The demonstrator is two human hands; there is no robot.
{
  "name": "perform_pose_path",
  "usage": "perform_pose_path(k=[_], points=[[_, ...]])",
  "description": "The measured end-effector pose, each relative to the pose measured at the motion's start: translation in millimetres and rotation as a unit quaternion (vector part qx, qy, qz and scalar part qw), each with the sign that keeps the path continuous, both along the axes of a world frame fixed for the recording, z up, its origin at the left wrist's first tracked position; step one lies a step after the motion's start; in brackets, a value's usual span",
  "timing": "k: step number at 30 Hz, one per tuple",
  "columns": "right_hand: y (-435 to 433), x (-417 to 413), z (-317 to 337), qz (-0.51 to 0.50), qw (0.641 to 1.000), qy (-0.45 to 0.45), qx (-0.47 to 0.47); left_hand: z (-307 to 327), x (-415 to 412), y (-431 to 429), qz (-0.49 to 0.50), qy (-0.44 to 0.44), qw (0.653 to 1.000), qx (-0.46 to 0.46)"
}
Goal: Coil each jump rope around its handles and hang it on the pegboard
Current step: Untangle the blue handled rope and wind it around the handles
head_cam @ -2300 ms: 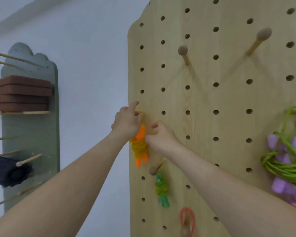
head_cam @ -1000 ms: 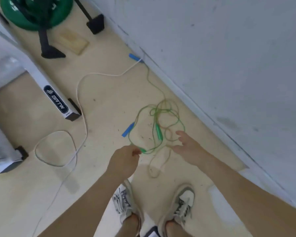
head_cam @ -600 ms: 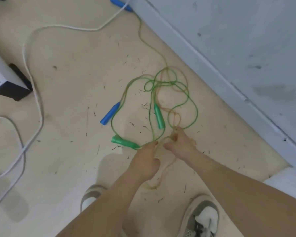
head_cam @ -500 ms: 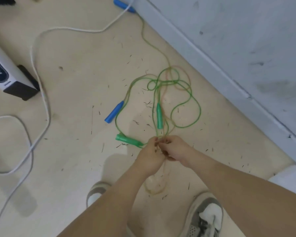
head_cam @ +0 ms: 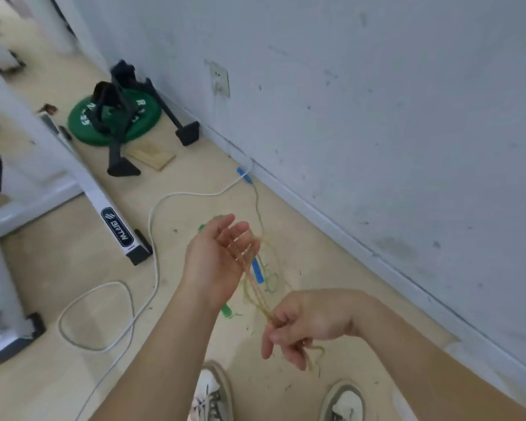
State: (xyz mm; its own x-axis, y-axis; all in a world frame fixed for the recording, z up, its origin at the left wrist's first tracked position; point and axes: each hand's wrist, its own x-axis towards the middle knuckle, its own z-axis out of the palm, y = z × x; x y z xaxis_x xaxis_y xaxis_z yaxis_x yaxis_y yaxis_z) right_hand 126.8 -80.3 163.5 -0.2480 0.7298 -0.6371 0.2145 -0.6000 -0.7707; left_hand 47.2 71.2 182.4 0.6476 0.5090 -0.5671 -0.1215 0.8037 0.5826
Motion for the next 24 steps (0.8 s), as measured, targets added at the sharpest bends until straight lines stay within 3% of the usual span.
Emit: perform_pose_path(k=[3,7,10,12,14,17,18,19,20,21,22,24], points=[[-22.0,-4.2,9.5,0.054,0.996,-0.051,-0.054,36.7,-12.7,-7.9,0.029,0.042,0.988,0.145],[-16.1,4.1,35.2,0.055,0.99,-0.131,-0.026,52.3,-36.2,-15.5,-0.056,0.115,0.948,0.293],[0.1,9.6,69.3,-0.165,0.982,0.006,0.088,38.1,-43.9,-17.9,-0.215,0.216,0.891,0.338],[8.5,16.5,84.7,-0.334,0.923,0.093,0.165,32.6,-38.9,-15.8,-0.305,0.253,0.851,0.344],[15.2,21.4,85.1,-0.428,0.871,0.126,0.205,28.0,-33.2,-13.4,-0.329,0.279,0.827,0.36],[20.1,25.2,71.1,-0.474,0.853,0.11,0.187,13.4,-29.7,-7.7,-0.324,0.342,0.712,0.521],[23.4,25.4,67.1,-0.469,0.859,0.099,0.181,13.2,-27.8,-5.6,-0.294,0.316,0.724,0.539],[27.4,25.1,65.8,-0.462,0.864,0.092,0.178,16.7,-24.5,-3.2,-0.272,0.243,0.78,0.509],[30.7,25.2,65.8,-0.462,0.863,0.096,0.18,22.4,-20.2,-2.3,-0.266,0.136,0.852,0.431],[33.7,26.5,66.9,-0.467,0.857,0.113,0.185,28.6,-16.3,-4.6,-0.288,0.037,0.896,0.335],[36.6,28.7,68.3,-0.472,0.85,0.131,0.192,32.7,-13.6,-7.5,-0.308,-0.031,0.911,0.273],[37.6,32.9,71.7,-0.472,0.847,0.139,0.202,32.2,-9.9,-15.2,-0.342,-0.022,0.889,0.304]])
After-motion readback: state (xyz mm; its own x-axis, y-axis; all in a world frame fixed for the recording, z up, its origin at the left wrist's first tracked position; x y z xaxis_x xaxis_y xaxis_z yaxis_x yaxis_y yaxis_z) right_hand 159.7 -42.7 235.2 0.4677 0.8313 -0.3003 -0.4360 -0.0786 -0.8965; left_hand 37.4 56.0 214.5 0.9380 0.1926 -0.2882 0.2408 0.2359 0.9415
